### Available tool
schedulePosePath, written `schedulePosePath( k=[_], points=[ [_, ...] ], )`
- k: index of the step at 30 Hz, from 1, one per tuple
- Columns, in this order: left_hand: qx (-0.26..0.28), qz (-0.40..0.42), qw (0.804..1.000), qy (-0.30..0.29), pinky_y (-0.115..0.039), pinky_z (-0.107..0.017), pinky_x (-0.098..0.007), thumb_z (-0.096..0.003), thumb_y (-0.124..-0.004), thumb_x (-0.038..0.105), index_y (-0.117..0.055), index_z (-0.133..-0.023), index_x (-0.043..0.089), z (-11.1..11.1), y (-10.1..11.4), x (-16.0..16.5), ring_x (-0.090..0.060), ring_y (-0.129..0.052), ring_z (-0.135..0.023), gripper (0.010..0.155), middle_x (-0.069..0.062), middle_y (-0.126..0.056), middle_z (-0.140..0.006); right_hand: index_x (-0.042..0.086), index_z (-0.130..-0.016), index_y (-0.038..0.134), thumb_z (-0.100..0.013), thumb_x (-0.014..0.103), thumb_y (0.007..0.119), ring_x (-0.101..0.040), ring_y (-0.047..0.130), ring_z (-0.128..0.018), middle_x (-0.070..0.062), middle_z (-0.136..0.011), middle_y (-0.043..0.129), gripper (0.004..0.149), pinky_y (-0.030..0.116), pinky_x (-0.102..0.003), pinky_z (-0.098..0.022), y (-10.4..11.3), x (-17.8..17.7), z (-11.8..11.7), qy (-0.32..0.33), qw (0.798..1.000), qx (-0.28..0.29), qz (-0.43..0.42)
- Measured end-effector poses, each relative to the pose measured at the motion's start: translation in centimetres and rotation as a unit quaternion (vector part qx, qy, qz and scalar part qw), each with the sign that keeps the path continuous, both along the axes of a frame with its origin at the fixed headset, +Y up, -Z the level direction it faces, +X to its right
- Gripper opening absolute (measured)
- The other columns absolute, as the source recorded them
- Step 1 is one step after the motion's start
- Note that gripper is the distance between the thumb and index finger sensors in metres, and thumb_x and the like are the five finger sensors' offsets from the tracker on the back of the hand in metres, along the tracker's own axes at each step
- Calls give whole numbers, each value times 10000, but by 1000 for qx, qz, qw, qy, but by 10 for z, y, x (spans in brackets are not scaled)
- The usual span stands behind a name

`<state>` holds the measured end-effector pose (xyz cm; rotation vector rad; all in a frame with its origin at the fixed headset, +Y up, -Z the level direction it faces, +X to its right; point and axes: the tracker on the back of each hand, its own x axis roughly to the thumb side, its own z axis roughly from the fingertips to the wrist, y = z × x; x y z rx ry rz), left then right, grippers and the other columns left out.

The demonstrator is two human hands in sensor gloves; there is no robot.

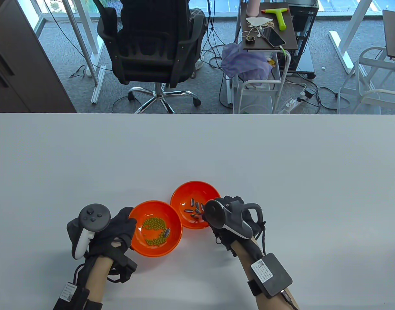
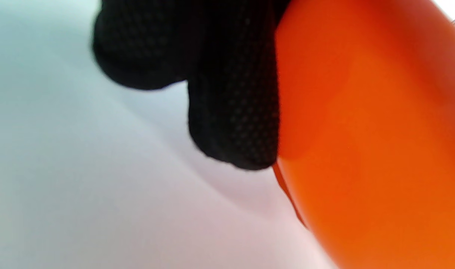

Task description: Pick sunflower seeds with tweezers into bowl

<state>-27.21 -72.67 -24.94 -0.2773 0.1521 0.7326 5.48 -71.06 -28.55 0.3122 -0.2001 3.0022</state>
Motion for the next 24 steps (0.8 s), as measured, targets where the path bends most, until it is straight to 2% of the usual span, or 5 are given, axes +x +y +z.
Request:
schedulePosePath(
  k=[7,10,12,15,24],
  points=[
    [1,0,1000,0,-978,-237,-333,-484,-720,361,-722,-972,201,0,0,0,-174,-1169,-264,513,-83,-983,-724,321,-612,1060,-285,473,915,-110,982,-342,175,-394,967,389,844,-408,-525,21,3,7,1,996,45,-77],
    [1,0,1000,-1,-978,-238,-334,-485,-720,361,-721,-972,200,0,0,0,-174,-1169,-266,513,-83,-982,-725,332,-619,1055,-283,469,915,-116,979,-366,172,-409,965,389,833,-415,-541,32,1,10,37,988,38,-145],
    [1,-1,1000,-1,-978,-237,-334,-485,-720,362,-719,-975,200,0,0,0,-175,-1169,-266,516,-84,-982,-725,334,-620,1058,-278,463,920,-123,979,-382,165,-420,968,391,828,-422,-550,35,-3,13,57,986,22,-158],
    [1,-1,1000,-1,-978,-238,-335,-485,-720,361,-723,-970,201,0,0,1,-175,-1169,-265,512,-84,-983,-725,379,-604,1058,-270,463,924,-123,984,-405,167,-439,972,370,825,-427,-559,37,-12,17,87,986,19,-143],
    [4,0,1000,-8,-978,-238,-334,-484,-720,362,-721,-972,203,0,0,3,-173,-1169,-265,513,-82,-982,-726,392,-623,1049,-261,466,927,-124,993,-441,171,-478,975,389,825,-433,-567,31,-39,30,134,988,36,-64]
  ],
)
